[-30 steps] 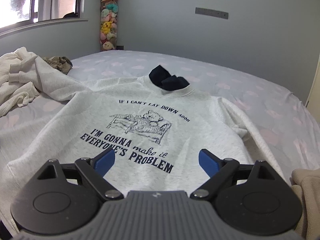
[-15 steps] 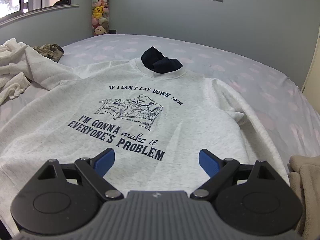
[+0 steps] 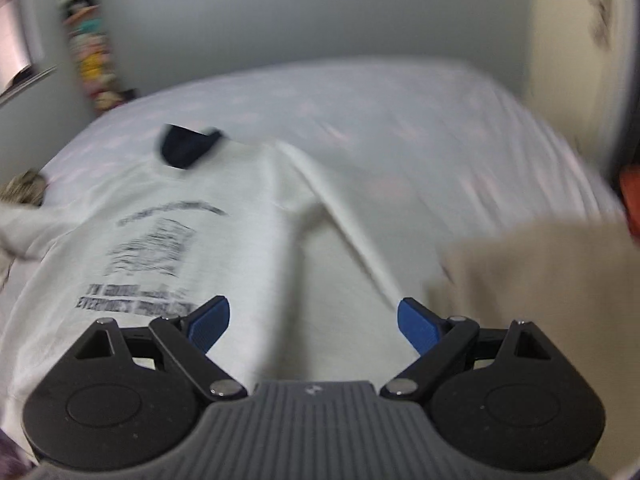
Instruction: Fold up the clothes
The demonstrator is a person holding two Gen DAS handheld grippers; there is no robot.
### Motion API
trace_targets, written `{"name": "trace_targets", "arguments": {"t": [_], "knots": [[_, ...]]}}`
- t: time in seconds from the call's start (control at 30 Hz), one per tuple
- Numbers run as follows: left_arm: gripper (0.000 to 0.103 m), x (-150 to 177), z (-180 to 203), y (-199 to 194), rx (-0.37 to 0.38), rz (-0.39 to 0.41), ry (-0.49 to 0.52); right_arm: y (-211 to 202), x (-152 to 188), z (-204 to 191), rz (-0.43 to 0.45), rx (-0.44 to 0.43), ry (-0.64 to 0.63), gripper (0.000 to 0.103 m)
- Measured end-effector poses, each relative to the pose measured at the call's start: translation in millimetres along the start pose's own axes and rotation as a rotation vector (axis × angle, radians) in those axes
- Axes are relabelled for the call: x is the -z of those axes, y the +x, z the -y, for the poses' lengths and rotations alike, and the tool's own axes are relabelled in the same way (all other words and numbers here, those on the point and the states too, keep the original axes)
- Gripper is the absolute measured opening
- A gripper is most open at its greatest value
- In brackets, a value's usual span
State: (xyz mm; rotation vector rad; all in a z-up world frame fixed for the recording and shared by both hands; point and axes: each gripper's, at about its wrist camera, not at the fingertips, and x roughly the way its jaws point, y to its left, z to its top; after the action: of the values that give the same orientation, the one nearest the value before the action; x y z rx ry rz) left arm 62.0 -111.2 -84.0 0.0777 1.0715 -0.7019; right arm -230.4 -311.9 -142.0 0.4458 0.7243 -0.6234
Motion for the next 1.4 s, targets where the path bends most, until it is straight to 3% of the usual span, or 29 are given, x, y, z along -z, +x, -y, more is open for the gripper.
{"name": "trace_targets", "arguments": {"t": [0.13,0.23,0.47,0.53,0.67,0.77,0.9,1.07,1.13,1.2,1.4], "knots": [[0.046,5.7,16.3,-5.2,-0.02,0.069,0.012,8.1,8.1,54.2,-0.108,-0.027,0.217,0.092],[0.046,10.3,24.6,-3.7,-0.027,0.072,0.034,19.8,17.3,72.9,-0.174,-0.071,0.345,0.092],[0.048,26.1,29.2,-4.0,0.001,0.079,-0.004,45.9,24.3,66.5,-0.311,-0.107,0.355,0.091],[0.048,29.6,29.8,-2.6,0.001,0.073,-0.007,56.0,25.3,62.2,-0.358,-0.126,0.345,0.086],[0.048,35.6,30.6,1.1,0.006,0.05,-0.006,67.2,25.7,55.5,-0.399,-0.162,0.308,0.048],[0.048,35.8,30.4,0.8,0.004,0.048,-0.005,59.8,20.9,56.4,-0.357,-0.143,0.282,0.007],[0.048,33.9,29.7,0.4,0.002,0.057,-0.013,36.2,-8.8,67.0,-0.255,-0.116,0.282,0.0],[0.048,33.7,30.0,6.2,0.002,0.048,-0.02,3.3,-62.7,80.1,-0.147,-0.08,0.237,0.001],[0.048,34.6,30.1,8.4,0.002,0.042,-0.021,2.9,-65.0,87.3,-0.172,-0.104,0.267,0.015],[0.048,35.2,29.7,10.1,0.002,0.037,-0.022,8.2,-57.9,94.6,-0.23,-0.14,0.31,0.059],[0.048,36.2,26.5,7.8,-0.007,0.037,-0.03,45.0,-9.0,90.3,-0.378,-0.166,0.381,0.065]]}}
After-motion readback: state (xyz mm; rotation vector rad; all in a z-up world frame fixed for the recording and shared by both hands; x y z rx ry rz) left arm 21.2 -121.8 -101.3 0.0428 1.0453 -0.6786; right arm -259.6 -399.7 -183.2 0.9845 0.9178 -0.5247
